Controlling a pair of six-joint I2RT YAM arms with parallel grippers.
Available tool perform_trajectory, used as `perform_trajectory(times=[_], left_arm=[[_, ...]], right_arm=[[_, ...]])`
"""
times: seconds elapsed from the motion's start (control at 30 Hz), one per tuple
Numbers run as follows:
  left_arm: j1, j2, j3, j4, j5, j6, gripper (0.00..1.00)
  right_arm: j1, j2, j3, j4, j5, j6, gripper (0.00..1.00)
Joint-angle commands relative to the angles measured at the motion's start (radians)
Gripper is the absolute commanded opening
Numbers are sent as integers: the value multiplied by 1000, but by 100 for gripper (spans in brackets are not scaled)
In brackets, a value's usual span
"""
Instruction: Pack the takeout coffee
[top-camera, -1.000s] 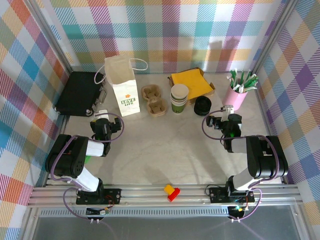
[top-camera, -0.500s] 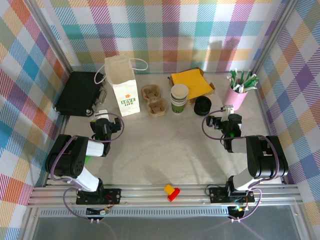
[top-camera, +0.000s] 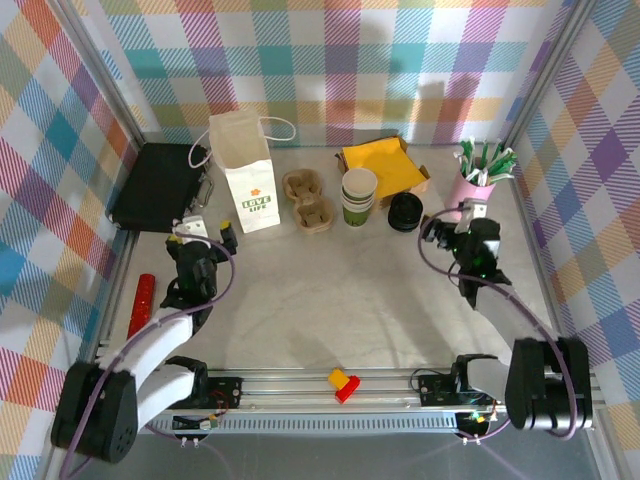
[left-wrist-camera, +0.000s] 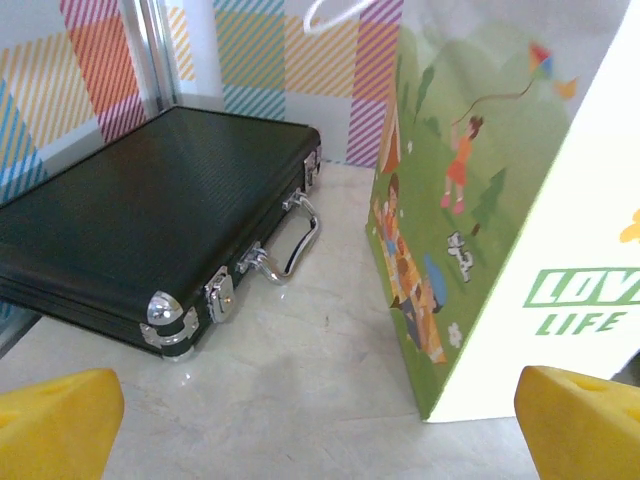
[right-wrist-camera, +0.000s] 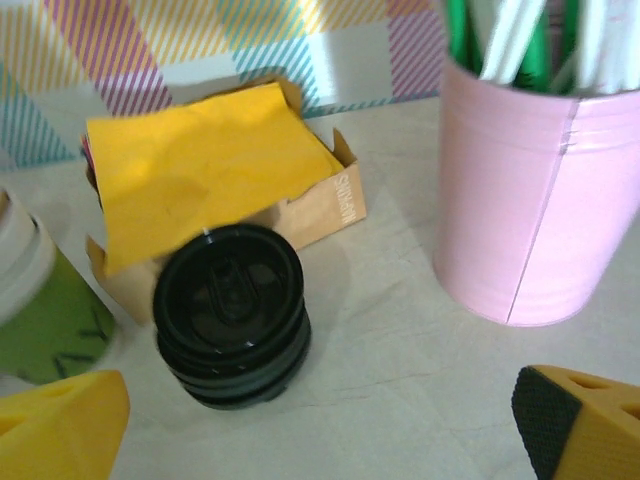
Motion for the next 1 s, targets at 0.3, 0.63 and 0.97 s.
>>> perform_trajectory(times=[0.3, 0.63, 0.97], left_arm=[[-25, -175, 401, -975, 153, -418, 100], [-26, -96, 517, -1077, 438, -471, 100], [-29, -71, 562, -1061, 513, -423, 100]], right_arm=[[124, 166, 643, -955, -127, 365, 100], [343, 540, 1126, -1165, 39, 380, 83], [378, 786, 1384, -1212, 88, 354, 59]])
